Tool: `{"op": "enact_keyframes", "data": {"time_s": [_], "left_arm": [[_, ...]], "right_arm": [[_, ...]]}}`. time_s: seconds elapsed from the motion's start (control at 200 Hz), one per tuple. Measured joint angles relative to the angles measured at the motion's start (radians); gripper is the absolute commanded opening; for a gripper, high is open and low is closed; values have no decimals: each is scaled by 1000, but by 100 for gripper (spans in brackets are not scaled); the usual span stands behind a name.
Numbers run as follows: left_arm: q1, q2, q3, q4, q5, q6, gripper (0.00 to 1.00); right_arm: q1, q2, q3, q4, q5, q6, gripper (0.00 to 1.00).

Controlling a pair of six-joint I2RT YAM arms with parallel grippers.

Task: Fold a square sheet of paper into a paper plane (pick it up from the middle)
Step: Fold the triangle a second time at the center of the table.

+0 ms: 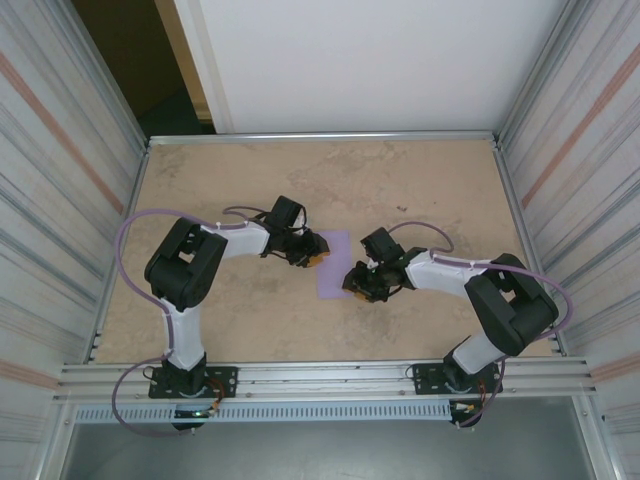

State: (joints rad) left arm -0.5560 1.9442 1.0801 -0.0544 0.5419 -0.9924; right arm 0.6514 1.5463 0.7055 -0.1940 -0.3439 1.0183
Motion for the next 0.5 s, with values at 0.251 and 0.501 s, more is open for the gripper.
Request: {"op": "enact_keyframes", "data": {"time_s": [0.251,0.501], "left_arm": [[0,1,0,0,1,0,30],[2,2,0,2,10,0,30]], "right_arm": [[6,2,2,0,0,-8,34],[6,-1,9,-20,18,-17,36]]}}
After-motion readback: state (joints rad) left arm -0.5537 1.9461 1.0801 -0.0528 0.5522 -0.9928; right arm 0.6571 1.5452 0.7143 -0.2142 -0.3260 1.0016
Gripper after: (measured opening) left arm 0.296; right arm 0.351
